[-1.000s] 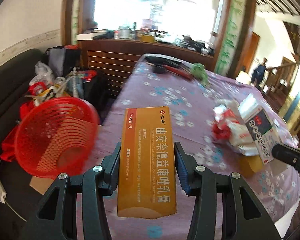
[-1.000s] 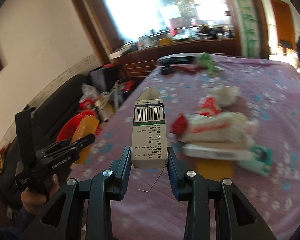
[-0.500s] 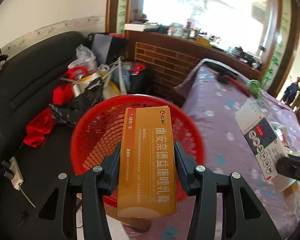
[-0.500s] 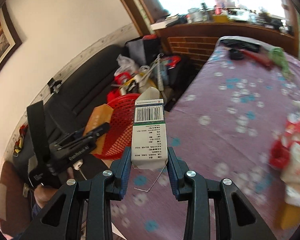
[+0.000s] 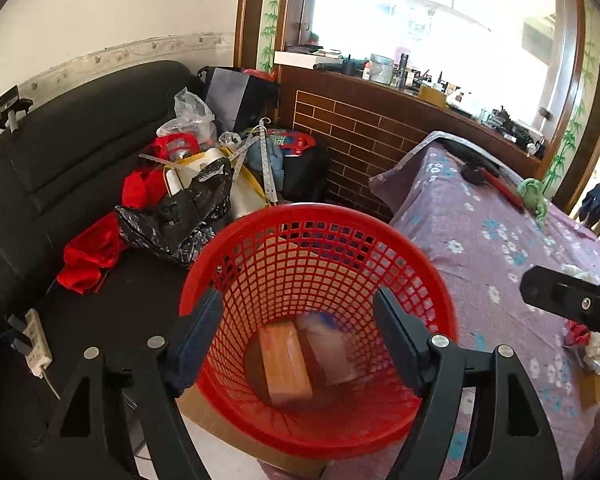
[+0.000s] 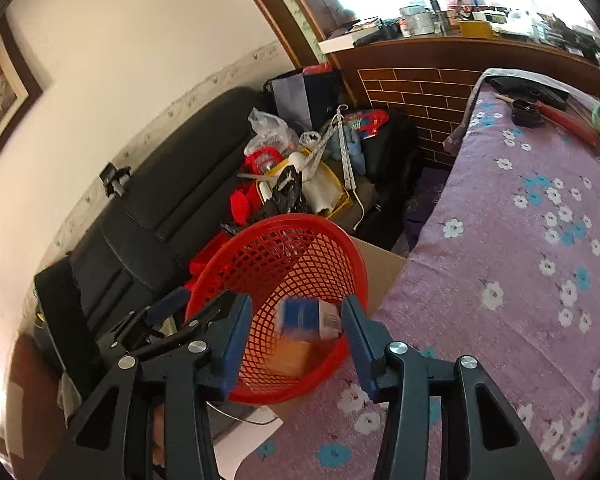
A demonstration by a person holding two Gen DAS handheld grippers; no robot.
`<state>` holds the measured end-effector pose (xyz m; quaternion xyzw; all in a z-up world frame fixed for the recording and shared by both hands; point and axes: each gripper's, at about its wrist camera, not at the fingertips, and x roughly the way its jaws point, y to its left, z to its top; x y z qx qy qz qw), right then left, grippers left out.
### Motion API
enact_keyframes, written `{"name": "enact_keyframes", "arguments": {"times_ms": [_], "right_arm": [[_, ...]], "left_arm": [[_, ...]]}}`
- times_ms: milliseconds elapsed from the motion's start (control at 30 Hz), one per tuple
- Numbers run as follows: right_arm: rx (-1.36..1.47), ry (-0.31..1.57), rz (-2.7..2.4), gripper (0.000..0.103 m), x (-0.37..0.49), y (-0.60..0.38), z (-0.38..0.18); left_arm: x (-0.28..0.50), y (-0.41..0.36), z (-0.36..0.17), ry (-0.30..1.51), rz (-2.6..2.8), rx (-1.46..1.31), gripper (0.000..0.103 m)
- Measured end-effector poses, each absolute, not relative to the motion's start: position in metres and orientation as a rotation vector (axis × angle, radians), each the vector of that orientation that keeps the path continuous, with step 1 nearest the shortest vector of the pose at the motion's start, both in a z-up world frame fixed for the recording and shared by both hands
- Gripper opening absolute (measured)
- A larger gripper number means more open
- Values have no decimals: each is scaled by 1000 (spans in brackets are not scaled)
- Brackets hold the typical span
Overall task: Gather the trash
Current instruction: 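Carry both items to the red basket and open both grippers to drop them, then return to the table and grasp the yellow plastic lid with the left gripper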
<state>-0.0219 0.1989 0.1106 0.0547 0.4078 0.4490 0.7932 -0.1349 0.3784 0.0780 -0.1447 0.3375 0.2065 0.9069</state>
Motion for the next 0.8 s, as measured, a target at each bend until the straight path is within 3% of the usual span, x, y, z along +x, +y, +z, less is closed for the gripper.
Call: {"name": "enact_keyframes", "arguments": {"times_ms": [333, 800], "right_arm": [[137, 839, 894, 53, -66, 100, 99], [335, 804, 656, 53, -82, -86, 74]], "left_arm": [[-150, 294, 86, 649, 277, -266, 81], [-114, 139, 66, 769, -4, -115, 81]]}}
